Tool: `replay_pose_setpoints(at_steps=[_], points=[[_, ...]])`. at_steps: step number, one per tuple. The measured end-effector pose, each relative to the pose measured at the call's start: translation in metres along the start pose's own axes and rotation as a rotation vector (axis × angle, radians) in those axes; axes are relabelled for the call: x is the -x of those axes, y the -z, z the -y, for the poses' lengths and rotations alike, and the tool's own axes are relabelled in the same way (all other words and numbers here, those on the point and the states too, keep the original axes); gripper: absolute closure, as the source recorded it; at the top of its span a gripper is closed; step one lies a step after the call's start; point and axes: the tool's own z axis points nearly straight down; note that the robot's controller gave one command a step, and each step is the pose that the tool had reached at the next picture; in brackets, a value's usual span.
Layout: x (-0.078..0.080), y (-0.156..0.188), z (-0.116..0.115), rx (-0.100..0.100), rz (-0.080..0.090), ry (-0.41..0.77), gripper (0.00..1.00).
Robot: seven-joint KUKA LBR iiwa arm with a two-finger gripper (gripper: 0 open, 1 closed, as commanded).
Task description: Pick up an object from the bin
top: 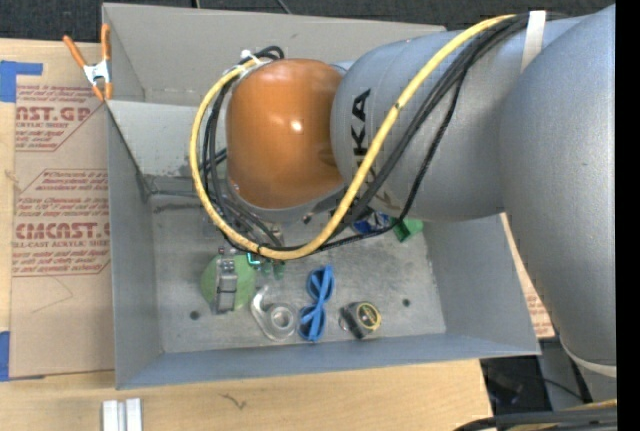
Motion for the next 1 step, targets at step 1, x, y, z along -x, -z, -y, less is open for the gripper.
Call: replay_pose_setpoints(at_steps=[1], points=[[0.0600, -0.1126, 0.0457, 0.001, 0.010, 0.125, 0.00]])
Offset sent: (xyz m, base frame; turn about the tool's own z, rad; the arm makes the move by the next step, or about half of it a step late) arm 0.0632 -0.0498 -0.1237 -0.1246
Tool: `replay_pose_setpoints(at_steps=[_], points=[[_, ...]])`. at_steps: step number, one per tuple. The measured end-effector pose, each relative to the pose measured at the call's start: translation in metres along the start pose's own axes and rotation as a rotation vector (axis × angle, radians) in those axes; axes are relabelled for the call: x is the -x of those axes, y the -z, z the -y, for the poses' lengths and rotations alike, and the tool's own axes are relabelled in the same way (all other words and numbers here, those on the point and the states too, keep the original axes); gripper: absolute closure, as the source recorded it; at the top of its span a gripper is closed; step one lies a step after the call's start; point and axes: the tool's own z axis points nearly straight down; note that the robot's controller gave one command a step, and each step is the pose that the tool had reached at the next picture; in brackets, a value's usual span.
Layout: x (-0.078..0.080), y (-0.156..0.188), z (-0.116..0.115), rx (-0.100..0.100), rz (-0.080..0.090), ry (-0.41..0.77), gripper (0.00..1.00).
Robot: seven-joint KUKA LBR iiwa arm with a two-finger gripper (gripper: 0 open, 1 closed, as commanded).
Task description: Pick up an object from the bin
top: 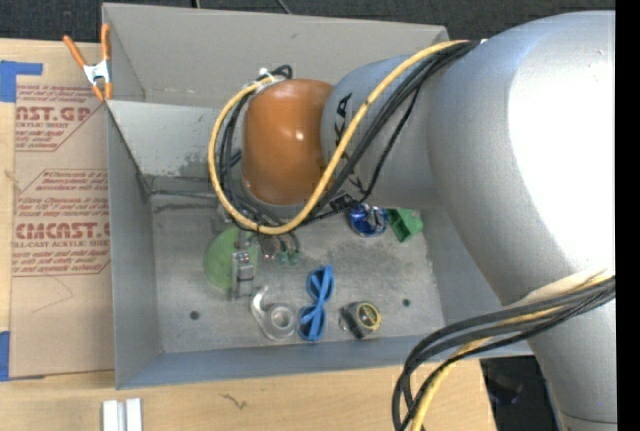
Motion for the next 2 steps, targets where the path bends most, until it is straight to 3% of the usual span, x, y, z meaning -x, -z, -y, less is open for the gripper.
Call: replay_pose_setpoints(at_steps=[1, 2], points=[[0.000, -0.001, 0.000, 0.001, -0.001, 0.000, 1.00], [-0.012, 0.122, -0.008, 0.000, 0.004, 0.560, 1.00]])
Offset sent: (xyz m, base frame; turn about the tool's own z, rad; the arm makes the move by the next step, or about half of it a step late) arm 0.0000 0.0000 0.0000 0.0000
